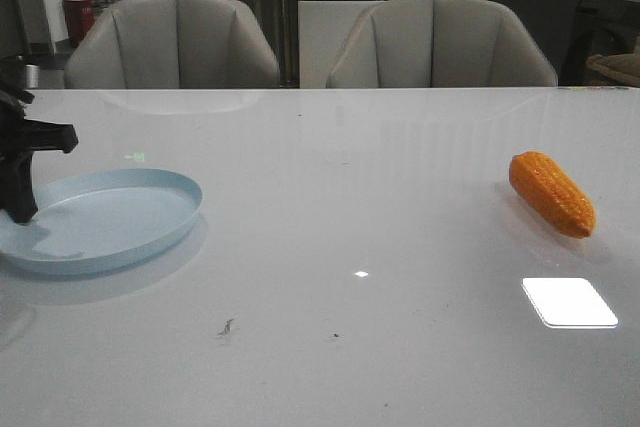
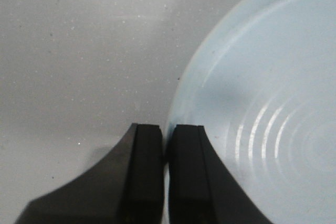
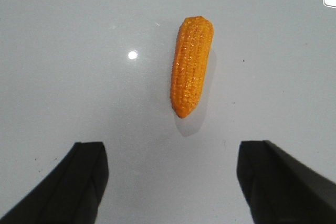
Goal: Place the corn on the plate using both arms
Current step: 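Lower the left gripper onto the rim of the light blue plate and grip it, then lift the plate with the left gripper and carry it toward the table center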
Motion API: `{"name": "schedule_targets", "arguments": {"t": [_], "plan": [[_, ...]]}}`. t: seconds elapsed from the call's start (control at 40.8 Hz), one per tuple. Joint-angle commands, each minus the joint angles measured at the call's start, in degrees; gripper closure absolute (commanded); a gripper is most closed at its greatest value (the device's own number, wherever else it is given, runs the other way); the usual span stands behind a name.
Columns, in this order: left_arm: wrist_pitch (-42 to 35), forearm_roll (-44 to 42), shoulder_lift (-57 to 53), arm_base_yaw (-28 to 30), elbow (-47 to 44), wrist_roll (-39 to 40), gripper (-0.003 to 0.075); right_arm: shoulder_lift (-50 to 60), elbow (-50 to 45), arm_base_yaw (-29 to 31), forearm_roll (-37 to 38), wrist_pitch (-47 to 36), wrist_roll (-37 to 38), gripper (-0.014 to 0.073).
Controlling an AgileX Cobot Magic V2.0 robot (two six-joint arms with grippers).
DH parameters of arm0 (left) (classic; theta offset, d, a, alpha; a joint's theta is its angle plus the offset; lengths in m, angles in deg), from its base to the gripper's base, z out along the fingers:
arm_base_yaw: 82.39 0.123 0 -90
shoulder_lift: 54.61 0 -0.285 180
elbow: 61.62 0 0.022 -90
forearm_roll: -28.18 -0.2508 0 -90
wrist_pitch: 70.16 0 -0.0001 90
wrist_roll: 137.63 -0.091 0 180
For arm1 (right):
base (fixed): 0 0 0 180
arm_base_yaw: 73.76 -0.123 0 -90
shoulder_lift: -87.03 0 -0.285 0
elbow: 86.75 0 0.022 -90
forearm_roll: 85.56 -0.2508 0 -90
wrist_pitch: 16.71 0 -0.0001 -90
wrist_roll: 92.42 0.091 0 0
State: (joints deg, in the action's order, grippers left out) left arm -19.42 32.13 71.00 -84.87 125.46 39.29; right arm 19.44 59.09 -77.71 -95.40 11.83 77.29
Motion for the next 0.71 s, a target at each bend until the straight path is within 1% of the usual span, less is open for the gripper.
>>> {"name": "schedule_targets", "arguments": {"t": [0.0, 0.098, 0.269, 0.416, 0.588, 0.686], "plan": [[1.3, -0.2, -2.3, -0.5, 2.6, 0.0, 0.0631, 0.6, 1.9, 0.3, 0.2, -3.6, -0.6, -0.0018], [3.3, 0.4, -2.4, -0.5, 5.7, 0.0, 0.0631, 0.6, 1.9, 0.3, 0.2, -3.6, -0.6, -0.0018], [8.2, 5.3, -2.4, -0.5, 13.1, -1.3, 0.0631, 0.6, 1.9, 0.3, 0.2, -3.6, -0.6, -0.0018], [12.5, 14.5, -2.4, -0.5, 18.8, -4.1, 0.0631, 0.6, 1.9, 0.3, 0.2, -3.6, -0.6, -0.0018], [15.4, 26.7, -2.4, -0.8, 22.3, -7.3, 0.0631, 0.6, 1.9, 0.3, 0.2, -3.6, -0.6, -0.0018], [16.5, 29.6, -2.4, -2.3, 23.4, -7.5, 0.0631, 0.6, 1.9, 0.3, 0.2, -3.6, -0.6, -0.0018]]}}
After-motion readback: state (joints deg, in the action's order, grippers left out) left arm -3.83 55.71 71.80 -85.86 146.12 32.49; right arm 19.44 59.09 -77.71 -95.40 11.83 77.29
